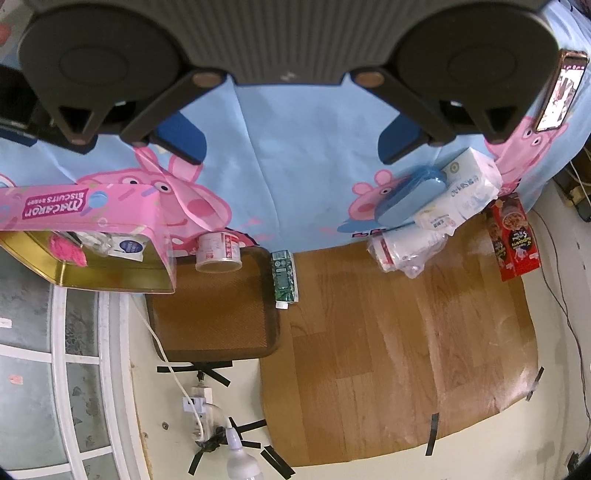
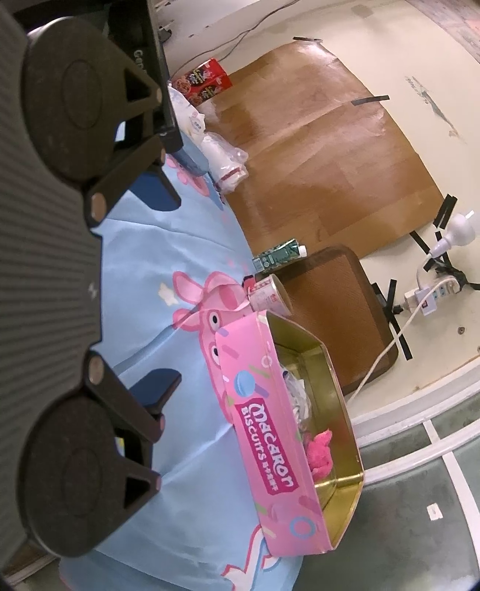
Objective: Organize soft objects
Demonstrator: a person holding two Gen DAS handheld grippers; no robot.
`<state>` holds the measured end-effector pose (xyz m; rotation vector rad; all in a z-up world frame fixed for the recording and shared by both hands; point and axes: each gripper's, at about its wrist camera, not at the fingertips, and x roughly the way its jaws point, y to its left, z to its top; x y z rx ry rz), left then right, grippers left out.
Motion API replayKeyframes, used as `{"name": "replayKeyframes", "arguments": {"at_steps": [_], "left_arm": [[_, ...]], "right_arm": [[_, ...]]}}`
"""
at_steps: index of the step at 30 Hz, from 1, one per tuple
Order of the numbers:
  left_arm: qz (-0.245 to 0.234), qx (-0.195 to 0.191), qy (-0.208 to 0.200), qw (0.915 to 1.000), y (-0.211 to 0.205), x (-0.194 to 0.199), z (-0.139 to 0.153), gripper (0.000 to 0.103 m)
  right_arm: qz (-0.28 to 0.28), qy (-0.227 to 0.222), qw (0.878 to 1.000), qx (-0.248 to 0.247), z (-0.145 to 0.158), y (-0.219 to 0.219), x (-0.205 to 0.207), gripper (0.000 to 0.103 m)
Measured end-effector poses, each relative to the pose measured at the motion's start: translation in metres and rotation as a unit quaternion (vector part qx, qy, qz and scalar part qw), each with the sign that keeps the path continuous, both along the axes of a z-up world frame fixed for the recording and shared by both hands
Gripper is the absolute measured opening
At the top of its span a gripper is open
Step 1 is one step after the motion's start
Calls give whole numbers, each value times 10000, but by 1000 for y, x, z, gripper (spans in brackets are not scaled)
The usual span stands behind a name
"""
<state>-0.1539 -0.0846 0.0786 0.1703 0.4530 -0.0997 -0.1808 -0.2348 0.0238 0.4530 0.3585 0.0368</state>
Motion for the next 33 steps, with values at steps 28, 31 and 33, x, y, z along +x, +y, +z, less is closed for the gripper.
{"name": "replayKeyframes", "arguments": {"at_steps": [28, 31, 33], "left_arm": [[120, 190, -289, 9993, -4, -7, -6, 103], [129, 228, -298, 9992, -5, -7, -7, 103], [148, 246, -304, 9991, -6, -8, -7, 103]], "right_arm": [[-178, -6, 9998, 60, 0, 2, -1, 94], [-178, -18, 9998, 55, -1, 2, -1, 94], [-171, -11, 9998, 63, -1, 1, -1, 94]]}}
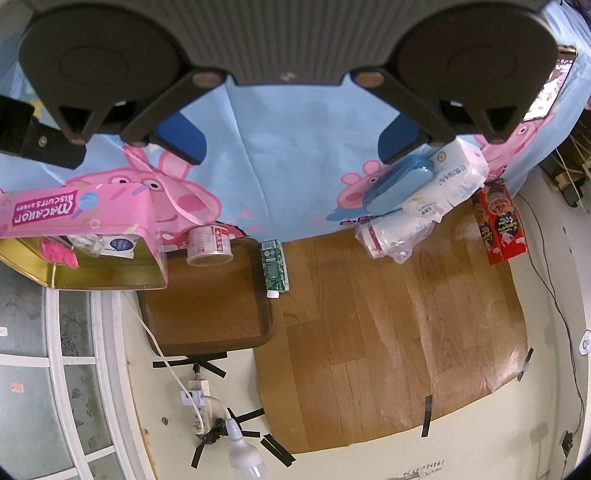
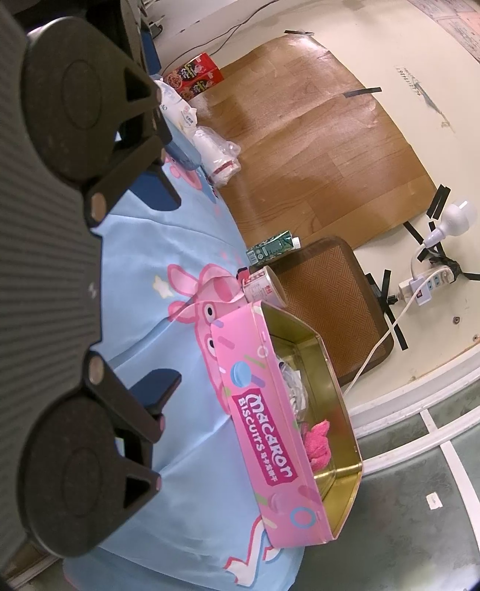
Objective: Organize soft objects
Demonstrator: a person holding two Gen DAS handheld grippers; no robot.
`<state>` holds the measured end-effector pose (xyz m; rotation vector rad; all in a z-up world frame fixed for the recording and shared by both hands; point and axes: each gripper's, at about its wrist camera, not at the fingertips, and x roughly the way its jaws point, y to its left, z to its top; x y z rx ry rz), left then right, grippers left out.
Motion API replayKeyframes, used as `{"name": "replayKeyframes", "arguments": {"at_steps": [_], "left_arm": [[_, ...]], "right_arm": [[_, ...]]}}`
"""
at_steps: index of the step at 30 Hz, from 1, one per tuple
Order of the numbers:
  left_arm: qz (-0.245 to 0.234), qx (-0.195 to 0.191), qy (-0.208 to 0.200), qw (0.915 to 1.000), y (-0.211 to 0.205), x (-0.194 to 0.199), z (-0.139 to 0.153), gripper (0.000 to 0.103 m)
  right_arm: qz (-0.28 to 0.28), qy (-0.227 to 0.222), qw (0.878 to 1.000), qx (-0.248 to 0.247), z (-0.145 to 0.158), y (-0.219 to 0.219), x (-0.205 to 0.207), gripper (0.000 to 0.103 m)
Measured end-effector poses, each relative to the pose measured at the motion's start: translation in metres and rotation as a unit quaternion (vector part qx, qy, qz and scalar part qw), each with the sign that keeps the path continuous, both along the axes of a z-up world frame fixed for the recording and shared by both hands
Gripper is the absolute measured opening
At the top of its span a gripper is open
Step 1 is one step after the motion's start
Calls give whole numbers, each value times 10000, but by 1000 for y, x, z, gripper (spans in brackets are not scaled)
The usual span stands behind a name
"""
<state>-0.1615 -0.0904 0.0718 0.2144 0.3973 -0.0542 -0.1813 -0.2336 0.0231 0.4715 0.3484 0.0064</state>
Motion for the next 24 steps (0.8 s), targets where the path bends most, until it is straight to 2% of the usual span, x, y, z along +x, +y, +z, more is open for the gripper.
{"name": "replayKeyframes", "arguments": {"at_steps": [24], "left_arm": [[27, 100, 103, 9999, -2, 3, -2, 103]], "right_arm": [[-135, 7, 9999, 20, 0, 2, -1, 94]]}}
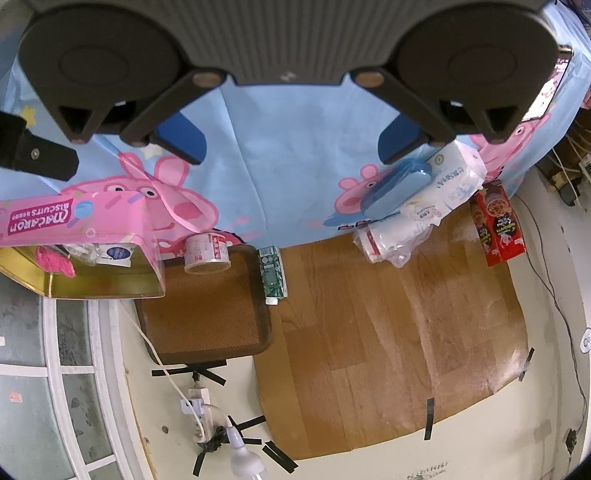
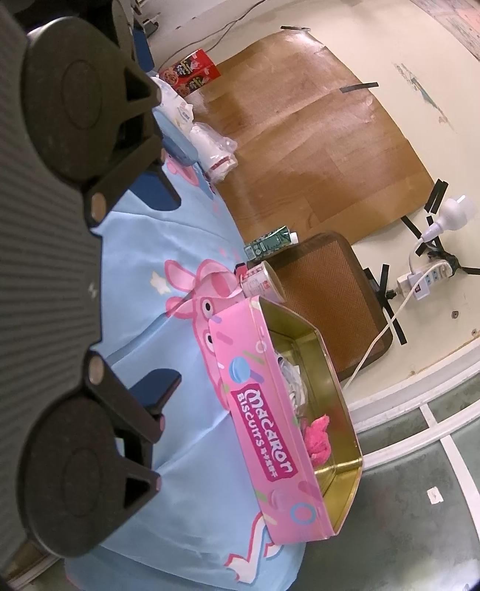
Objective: Organize soft objects
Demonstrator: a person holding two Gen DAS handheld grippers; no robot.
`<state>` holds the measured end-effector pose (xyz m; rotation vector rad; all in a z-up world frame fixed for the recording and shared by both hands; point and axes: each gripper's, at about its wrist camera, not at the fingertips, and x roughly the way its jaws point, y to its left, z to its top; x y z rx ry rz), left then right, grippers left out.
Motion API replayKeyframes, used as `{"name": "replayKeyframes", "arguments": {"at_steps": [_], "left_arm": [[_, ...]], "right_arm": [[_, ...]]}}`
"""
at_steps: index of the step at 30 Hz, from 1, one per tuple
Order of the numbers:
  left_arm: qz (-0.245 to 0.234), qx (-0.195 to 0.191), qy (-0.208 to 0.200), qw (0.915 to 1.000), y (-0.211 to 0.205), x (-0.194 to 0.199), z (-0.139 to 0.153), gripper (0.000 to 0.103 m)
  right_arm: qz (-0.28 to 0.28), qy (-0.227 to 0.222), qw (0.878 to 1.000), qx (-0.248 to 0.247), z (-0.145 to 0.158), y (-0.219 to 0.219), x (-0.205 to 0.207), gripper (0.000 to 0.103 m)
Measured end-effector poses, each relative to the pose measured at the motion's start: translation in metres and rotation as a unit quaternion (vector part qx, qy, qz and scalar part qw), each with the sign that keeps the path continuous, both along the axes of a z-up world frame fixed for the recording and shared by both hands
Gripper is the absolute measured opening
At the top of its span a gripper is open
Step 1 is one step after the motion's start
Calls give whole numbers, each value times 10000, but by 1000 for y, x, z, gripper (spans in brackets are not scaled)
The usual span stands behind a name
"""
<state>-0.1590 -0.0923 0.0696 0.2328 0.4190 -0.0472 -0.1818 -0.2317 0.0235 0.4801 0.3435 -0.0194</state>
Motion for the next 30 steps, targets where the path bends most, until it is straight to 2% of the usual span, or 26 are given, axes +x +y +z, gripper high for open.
{"name": "replayKeyframes", "arguments": {"at_steps": [30], "left_arm": [[-3, -47, 218, 9998, -2, 0, -5, 103]], "right_arm": [[-8, 22, 10000, -19, 0, 2, 1, 94]]}}
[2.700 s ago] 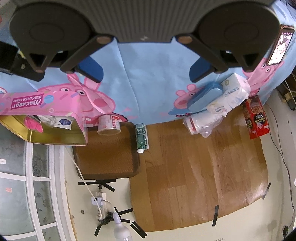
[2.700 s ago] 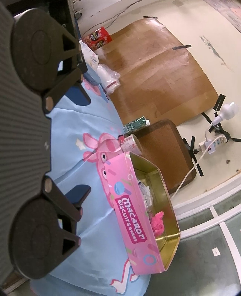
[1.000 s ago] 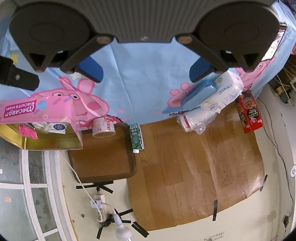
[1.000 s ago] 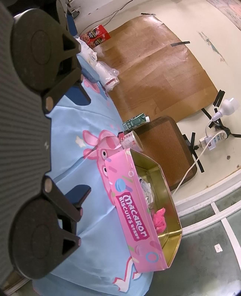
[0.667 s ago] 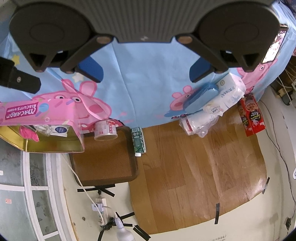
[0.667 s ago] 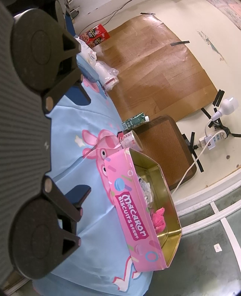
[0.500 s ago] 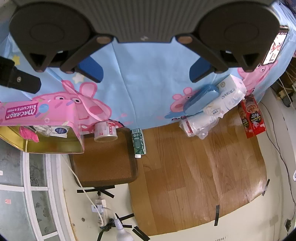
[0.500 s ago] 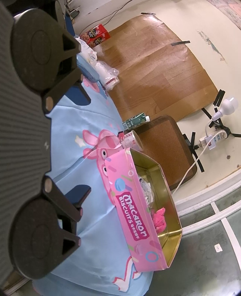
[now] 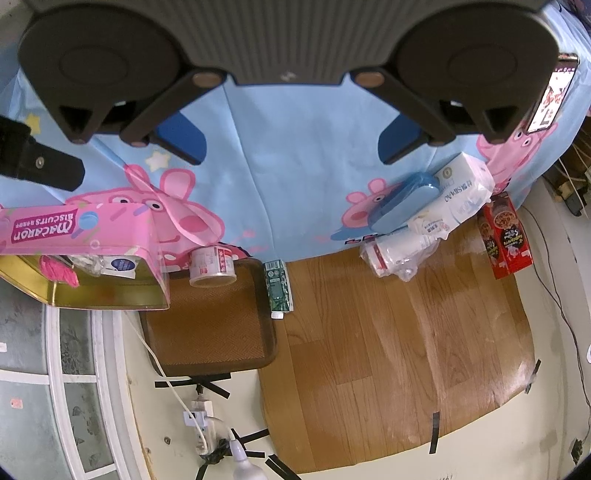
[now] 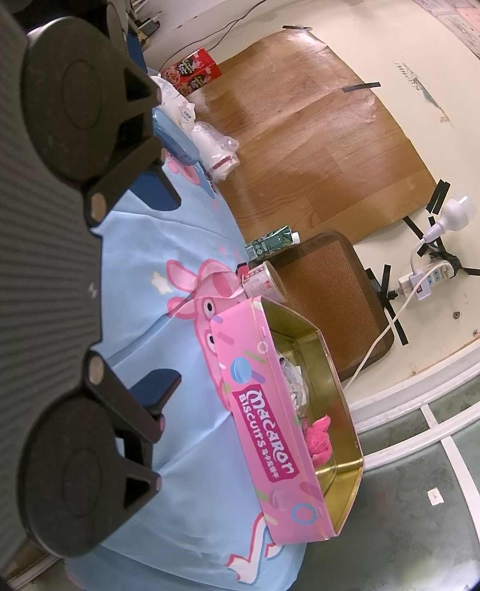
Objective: Organize soft objects
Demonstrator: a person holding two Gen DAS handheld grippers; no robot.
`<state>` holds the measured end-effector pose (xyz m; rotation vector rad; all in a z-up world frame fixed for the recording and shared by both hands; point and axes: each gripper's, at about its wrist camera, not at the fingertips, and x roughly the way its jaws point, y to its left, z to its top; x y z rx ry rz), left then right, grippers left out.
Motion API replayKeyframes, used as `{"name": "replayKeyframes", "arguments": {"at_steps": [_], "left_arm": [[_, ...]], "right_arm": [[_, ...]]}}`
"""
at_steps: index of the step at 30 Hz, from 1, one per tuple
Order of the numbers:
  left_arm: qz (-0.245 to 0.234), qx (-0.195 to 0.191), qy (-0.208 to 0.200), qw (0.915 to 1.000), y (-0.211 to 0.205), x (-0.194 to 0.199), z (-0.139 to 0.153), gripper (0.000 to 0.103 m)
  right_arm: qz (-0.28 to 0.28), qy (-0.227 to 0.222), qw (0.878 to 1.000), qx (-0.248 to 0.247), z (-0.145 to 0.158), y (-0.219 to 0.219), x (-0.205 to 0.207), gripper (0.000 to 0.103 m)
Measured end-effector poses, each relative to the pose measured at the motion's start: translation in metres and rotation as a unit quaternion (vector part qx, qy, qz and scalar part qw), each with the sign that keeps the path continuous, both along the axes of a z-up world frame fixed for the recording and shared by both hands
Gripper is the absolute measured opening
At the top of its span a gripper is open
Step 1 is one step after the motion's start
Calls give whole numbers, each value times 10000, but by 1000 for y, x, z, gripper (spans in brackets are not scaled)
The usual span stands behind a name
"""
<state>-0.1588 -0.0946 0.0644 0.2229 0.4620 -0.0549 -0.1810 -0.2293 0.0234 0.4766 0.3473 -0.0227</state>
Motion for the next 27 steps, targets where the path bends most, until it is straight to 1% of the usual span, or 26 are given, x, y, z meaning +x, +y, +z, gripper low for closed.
{"name": "replayKeyframes", "arguments": {"at_steps": [27], "left_arm": [[-57, -27, 125, 9999, 3, 2, -6, 103]], "right_arm": [[37, 14, 10000, -39, -2, 2, 1, 94]]}}
